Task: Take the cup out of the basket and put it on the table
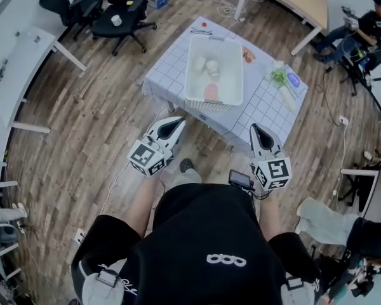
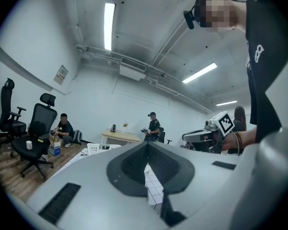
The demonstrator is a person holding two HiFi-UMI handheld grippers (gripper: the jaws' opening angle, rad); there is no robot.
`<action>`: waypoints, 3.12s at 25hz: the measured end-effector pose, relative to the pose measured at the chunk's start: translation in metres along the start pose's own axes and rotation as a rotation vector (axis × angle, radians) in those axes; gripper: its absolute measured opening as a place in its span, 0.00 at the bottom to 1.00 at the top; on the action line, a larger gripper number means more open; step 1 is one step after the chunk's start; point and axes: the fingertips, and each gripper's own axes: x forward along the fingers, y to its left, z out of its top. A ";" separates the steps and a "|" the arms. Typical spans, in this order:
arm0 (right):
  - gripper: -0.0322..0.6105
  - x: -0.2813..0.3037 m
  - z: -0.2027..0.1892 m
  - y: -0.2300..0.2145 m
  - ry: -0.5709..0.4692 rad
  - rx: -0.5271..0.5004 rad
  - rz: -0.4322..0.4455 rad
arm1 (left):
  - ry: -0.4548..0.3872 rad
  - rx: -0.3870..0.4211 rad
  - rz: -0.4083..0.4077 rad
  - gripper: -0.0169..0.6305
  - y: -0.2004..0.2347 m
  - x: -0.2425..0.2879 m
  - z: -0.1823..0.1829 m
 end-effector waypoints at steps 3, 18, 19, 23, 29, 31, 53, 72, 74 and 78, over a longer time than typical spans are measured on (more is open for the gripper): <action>0.09 0.008 -0.004 -0.007 0.024 0.001 -0.018 | 0.001 0.007 -0.018 0.04 0.010 0.006 0.002; 0.09 0.095 -0.004 -0.037 0.051 0.006 0.028 | 0.039 0.003 0.009 0.04 0.062 0.039 -0.001; 0.09 0.104 -0.002 -0.039 0.048 0.004 0.038 | 0.040 0.006 0.011 0.04 0.066 0.043 0.002; 0.09 0.139 0.009 -0.049 0.040 -0.001 0.072 | 0.045 0.021 0.028 0.04 0.089 0.060 0.012; 0.09 0.180 0.007 -0.065 0.073 0.021 0.101 | 0.062 0.018 0.040 0.04 0.118 0.082 0.015; 0.09 0.192 0.008 -0.067 0.075 0.030 0.117 | 0.064 0.015 0.040 0.04 0.126 0.088 0.015; 0.41 0.327 -0.131 -0.016 0.710 -0.408 0.610 | 0.103 -0.053 0.013 0.04 0.151 0.127 -0.010; 0.48 0.347 -0.250 -0.015 1.030 -0.654 0.643 | 0.110 -0.075 0.075 0.04 0.171 0.122 -0.018; 0.47 0.345 -0.243 -0.015 1.012 -0.653 0.633 | 0.108 -0.074 0.075 0.04 0.169 0.120 -0.017; 0.47 0.346 -0.209 -0.015 0.918 -0.620 0.587 | 0.099 -0.062 0.072 0.04 0.166 0.115 -0.014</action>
